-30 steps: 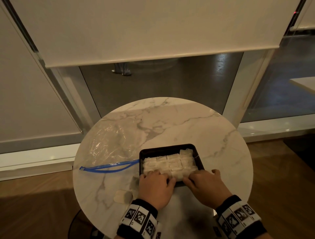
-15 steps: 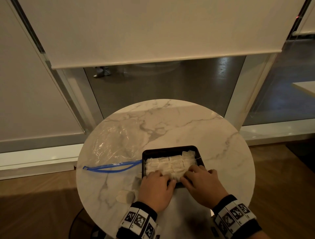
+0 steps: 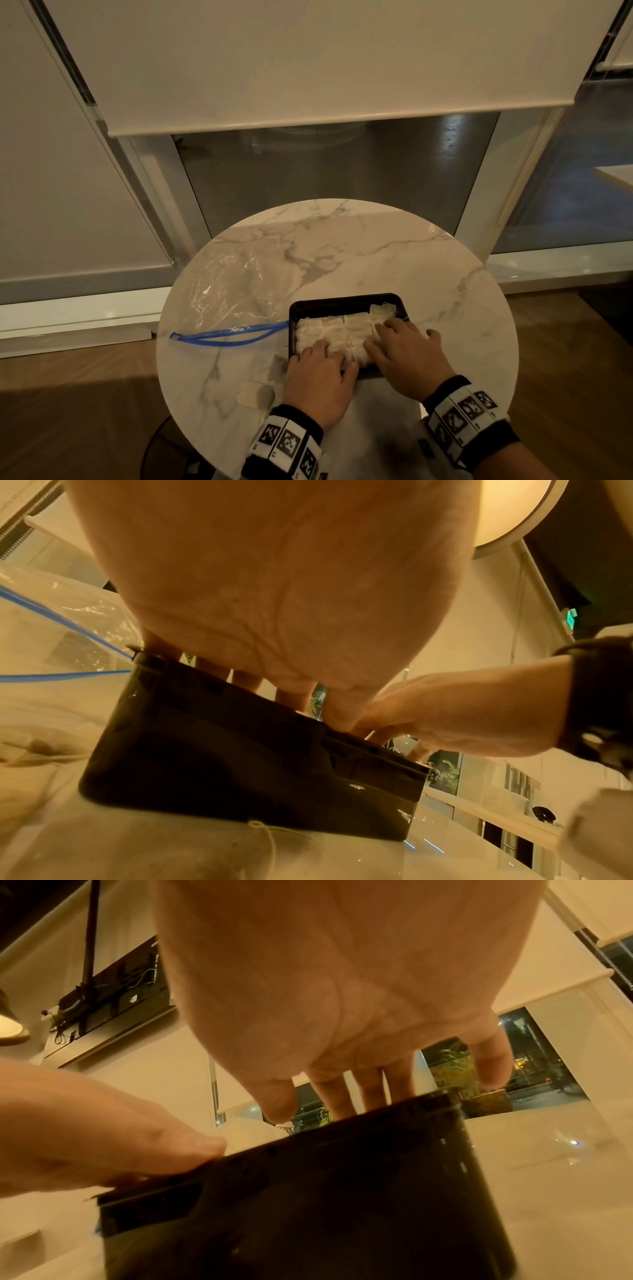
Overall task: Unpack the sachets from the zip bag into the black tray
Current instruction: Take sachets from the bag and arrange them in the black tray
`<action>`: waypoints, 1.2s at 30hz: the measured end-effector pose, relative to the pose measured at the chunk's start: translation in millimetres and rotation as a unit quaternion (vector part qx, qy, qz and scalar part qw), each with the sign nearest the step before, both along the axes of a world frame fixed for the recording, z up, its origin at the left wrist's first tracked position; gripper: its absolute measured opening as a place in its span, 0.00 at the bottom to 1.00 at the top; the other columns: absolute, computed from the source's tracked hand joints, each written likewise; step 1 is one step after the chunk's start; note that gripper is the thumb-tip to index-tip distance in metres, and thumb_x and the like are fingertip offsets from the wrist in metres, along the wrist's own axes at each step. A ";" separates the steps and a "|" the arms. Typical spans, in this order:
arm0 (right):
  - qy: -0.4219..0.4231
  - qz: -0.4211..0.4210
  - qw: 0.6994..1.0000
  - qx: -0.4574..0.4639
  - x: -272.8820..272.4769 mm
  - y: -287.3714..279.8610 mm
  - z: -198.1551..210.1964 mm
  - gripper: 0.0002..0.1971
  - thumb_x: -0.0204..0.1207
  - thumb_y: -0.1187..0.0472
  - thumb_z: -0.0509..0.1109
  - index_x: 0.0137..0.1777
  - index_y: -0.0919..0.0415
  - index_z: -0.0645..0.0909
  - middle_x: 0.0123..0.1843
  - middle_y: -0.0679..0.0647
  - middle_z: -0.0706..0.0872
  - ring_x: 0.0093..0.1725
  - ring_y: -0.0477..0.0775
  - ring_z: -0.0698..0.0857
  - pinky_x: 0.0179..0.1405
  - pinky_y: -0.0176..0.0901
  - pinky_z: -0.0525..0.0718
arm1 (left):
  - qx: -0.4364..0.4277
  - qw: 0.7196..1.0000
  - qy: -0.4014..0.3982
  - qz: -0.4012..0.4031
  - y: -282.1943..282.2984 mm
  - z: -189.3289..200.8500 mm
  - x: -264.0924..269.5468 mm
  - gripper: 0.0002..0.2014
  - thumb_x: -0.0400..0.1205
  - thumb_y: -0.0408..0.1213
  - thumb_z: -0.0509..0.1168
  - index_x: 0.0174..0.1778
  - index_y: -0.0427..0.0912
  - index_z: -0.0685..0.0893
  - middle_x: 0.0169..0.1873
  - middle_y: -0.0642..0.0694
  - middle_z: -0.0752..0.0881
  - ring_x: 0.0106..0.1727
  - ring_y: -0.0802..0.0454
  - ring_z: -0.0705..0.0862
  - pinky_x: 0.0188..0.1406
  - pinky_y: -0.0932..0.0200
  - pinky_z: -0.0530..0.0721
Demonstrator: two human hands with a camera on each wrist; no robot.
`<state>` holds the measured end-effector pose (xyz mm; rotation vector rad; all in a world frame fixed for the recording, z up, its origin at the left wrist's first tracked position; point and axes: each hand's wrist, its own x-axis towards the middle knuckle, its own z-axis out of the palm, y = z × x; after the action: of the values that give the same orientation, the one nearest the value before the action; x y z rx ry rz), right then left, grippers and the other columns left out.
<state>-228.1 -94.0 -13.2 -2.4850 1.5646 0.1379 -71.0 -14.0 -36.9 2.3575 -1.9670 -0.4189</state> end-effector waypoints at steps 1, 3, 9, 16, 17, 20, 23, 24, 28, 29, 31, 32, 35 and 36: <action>-0.001 -0.008 1.000 0.002 2.6 -6.0 -0.2 0.26 0.84 0.37 0.48 0.76 0.47 0.69 0.78 0.48 0.71 0.75 0.53 0.73 0.71 0.67 0.69 | 0.002 1.000 0.003 -0.001 -0.1 0.5 0.0 0.26 0.88 0.62 0.45 0.70 0.56 0.81 0.78 0.49 0.72 0.76 0.48 0.71 0.75 0.44 0.68; 0.002 -0.017 1.000 0.016 7.4 -18.3 0.0 0.28 0.84 0.37 0.49 0.79 0.50 0.66 0.82 0.49 0.67 0.77 0.54 0.71 0.70 0.68 0.70 | 0.003 1.000 0.009 0.000 -0.2 1.9 0.1 0.26 0.87 0.62 0.46 0.70 0.56 0.81 0.78 0.49 0.72 0.76 0.48 0.72 0.75 0.44 0.69; 0.023 -0.019 0.997 0.077 18.7 -49.0 2.6 0.29 0.83 0.37 0.48 0.79 0.49 0.68 0.81 0.47 0.69 0.77 0.54 0.72 0.71 0.74 0.63 | -0.002 1.000 0.015 0.001 -2.3 4.1 0.1 0.25 0.87 0.62 0.49 0.70 0.56 0.82 0.78 0.50 0.72 0.75 0.48 0.73 0.73 0.45 0.70; 0.070 0.008 0.991 0.114 25.7 -59.8 -0.9 0.26 0.80 0.40 0.44 0.64 0.50 0.77 0.72 0.49 0.77 0.69 0.54 0.76 0.66 0.80 0.57 | -0.005 1.000 0.022 0.000 -2.0 3.2 0.5 0.24 0.87 0.62 0.49 0.70 0.56 0.81 0.78 0.51 0.72 0.76 0.49 0.72 0.73 0.44 0.69; 0.079 0.012 0.989 0.120 25.7 -60.4 -2.9 0.26 0.80 0.40 0.44 0.65 0.49 0.76 0.75 0.48 0.76 0.71 0.54 0.74 0.64 0.81 0.56 | -0.005 1.000 0.021 0.000 -2.1 3.1 0.5 0.25 0.87 0.62 0.49 0.70 0.56 0.81 0.78 0.51 0.72 0.76 0.49 0.72 0.73 0.44 0.68; 0.064 0.003 0.990 0.125 24.0 -58.4 -3.0 0.26 0.81 0.40 0.44 0.67 0.50 0.75 0.75 0.48 0.75 0.71 0.54 0.75 0.65 0.79 0.56 | -0.007 1.000 0.024 0.001 -1.9 2.9 0.4 0.25 0.87 0.62 0.49 0.70 0.56 0.80 0.78 0.51 0.72 0.76 0.49 0.72 0.74 0.44 0.68; -0.009 -0.023 0.994 0.104 19.7 -52.3 1.6 0.20 0.84 0.42 0.50 0.66 0.48 0.77 0.70 0.45 0.78 0.66 0.52 0.78 0.66 0.68 0.61 | -0.016 1.000 0.023 0.002 -1.5 2.1 0.7 0.24 0.87 0.62 0.50 0.70 0.56 0.81 0.78 0.51 0.72 0.76 0.49 0.72 0.74 0.45 0.67; -0.030 -0.027 0.995 0.092 17.0 -48.9 4.2 0.19 0.85 0.42 0.51 0.67 0.46 0.77 0.71 0.44 0.78 0.66 0.50 0.79 0.66 0.65 0.61 | -0.021 0.999 0.025 0.003 -1.2 1.8 0.6 0.24 0.87 0.62 0.50 0.70 0.55 0.81 0.77 0.51 0.73 0.76 0.49 0.73 0.74 0.45 0.68; -0.109 -0.048 0.992 0.028 3.6 -28.0 11.5 0.20 0.84 0.43 0.57 0.74 0.42 0.74 0.73 0.41 0.76 0.71 0.49 0.75 0.68 0.60 0.64 | -0.048 0.997 0.054 0.006 0.9 1.6 1.3 0.23 0.86 0.62 0.51 0.71 0.56 0.80 0.77 0.52 0.72 0.75 0.51 0.73 0.73 0.47 0.71; -0.125 -0.054 0.991 0.010 0.0 -20.3 13.1 0.19 0.84 0.43 0.58 0.72 0.42 0.76 0.70 0.41 0.78 0.69 0.49 0.76 0.67 0.59 0.66 | -0.060 0.996 0.071 0.011 1.7 3.5 1.6 0.23 0.86 0.61 0.52 0.71 0.56 0.79 0.76 0.53 0.72 0.74 0.52 0.74 0.73 0.48 0.73; -0.148 -0.060 0.987 -0.009 -7.0 -4.2 13.9 0.14 0.83 0.43 0.60 0.65 0.42 0.79 0.61 0.40 0.81 0.62 0.47 0.78 0.64 0.56 0.69 | -0.087 0.987 0.127 0.037 2.2 8.5 3.3 0.22 0.87 0.60 0.54 0.70 0.55 0.80 0.73 0.54 0.74 0.71 0.54 0.75 0.71 0.52 0.76; -0.154 -0.057 0.986 -0.012 -9.6 3.9 14.1 0.12 0.83 0.43 0.60 0.61 0.41 0.80 0.56 0.39 0.81 0.58 0.46 0.79 0.62 0.55 0.70 | -0.103 0.981 0.155 0.055 2.1 13.2 5.6 0.21 0.87 0.58 0.55 0.69 0.54 0.81 0.70 0.55 0.76 0.68 0.55 0.77 0.70 0.53 0.78; -0.201 -0.036 0.978 -0.028 -11.7 29.1 10.1 0.05 0.82 0.45 0.64 0.52 0.40 0.81 0.45 0.39 0.81 0.47 0.42 0.80 0.54 0.48 0.74 | -0.156 0.957 0.221 0.100 7.0 28.8 21.8 0.13 0.86 0.53 0.63 0.59 0.53 0.86 0.56 0.56 0.82 0.55 0.59 0.82 0.60 0.56 0.84; -0.232 -0.025 0.972 -0.021 -10.6 38.3 8.7 0.03 0.81 0.46 0.67 0.49 0.41 0.81 0.42 0.39 0.81 0.43 0.41 0.80 0.49 0.44 0.76 | -0.165 0.952 0.233 0.110 10.7 32.9 29.9 0.10 0.85 0.50 0.65 0.56 0.52 0.87 0.51 0.56 0.84 0.51 0.61 0.83 0.55 0.58 0.85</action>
<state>-238.6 -55.8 -4.5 -2.2794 1.4316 -0.4567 -41.1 -3.3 -4.0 2.0062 -1.4206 -0.5245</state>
